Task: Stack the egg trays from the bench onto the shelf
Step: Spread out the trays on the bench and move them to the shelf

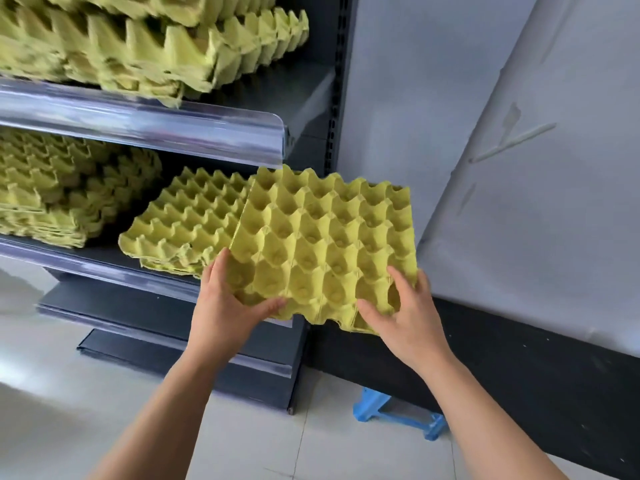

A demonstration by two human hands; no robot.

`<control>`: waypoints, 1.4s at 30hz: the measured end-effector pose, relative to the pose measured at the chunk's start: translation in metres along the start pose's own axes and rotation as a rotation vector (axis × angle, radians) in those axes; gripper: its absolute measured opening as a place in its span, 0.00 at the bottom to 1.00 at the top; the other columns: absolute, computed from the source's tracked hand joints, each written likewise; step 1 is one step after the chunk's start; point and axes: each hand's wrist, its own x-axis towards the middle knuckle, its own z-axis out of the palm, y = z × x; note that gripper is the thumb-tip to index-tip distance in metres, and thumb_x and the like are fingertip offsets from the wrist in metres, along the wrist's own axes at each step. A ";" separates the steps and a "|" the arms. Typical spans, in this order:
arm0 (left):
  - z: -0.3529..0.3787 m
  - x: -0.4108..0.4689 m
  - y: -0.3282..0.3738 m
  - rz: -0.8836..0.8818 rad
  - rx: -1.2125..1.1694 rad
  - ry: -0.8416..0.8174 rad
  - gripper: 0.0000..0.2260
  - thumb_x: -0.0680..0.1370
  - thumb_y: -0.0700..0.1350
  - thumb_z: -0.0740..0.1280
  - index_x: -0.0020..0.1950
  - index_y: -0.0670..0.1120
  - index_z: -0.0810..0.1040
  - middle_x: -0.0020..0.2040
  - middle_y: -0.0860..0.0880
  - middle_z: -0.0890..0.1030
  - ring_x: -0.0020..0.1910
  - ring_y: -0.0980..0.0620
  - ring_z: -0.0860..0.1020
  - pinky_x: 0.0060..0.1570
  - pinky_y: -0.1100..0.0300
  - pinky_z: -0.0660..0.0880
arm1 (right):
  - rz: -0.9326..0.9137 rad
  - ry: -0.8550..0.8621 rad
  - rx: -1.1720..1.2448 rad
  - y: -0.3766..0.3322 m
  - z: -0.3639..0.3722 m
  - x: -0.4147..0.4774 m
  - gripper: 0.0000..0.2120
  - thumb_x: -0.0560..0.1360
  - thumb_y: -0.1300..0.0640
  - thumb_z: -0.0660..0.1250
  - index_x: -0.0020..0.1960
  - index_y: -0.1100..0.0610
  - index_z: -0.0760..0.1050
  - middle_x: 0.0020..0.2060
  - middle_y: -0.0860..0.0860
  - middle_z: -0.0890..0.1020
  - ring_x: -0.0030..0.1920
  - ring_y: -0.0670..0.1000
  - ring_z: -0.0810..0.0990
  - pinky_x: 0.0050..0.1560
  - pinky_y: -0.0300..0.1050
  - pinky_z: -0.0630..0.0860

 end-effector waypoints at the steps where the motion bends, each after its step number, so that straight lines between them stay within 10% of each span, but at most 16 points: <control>1: -0.013 0.007 -0.006 -0.006 0.000 0.009 0.54 0.58 0.57 0.80 0.78 0.51 0.56 0.69 0.52 0.66 0.63 0.54 0.71 0.62 0.54 0.71 | -0.012 -0.019 -0.001 -0.014 0.008 0.003 0.43 0.67 0.35 0.69 0.75 0.48 0.57 0.74 0.52 0.51 0.74 0.53 0.57 0.70 0.46 0.60; 25: -0.145 0.184 -0.125 0.036 0.143 -0.149 0.33 0.62 0.52 0.81 0.61 0.50 0.69 0.59 0.50 0.69 0.44 0.58 0.71 0.47 0.59 0.69 | 0.126 -0.041 -0.164 -0.171 0.161 0.098 0.48 0.62 0.31 0.70 0.75 0.47 0.55 0.75 0.56 0.49 0.70 0.58 0.66 0.67 0.49 0.66; 42: -0.128 0.200 -0.144 0.011 0.446 -0.253 0.46 0.70 0.59 0.73 0.78 0.44 0.52 0.72 0.42 0.64 0.68 0.42 0.68 0.66 0.48 0.68 | 0.136 -0.082 -0.379 -0.156 0.176 0.119 0.46 0.67 0.30 0.64 0.76 0.51 0.53 0.75 0.61 0.51 0.73 0.64 0.55 0.71 0.56 0.59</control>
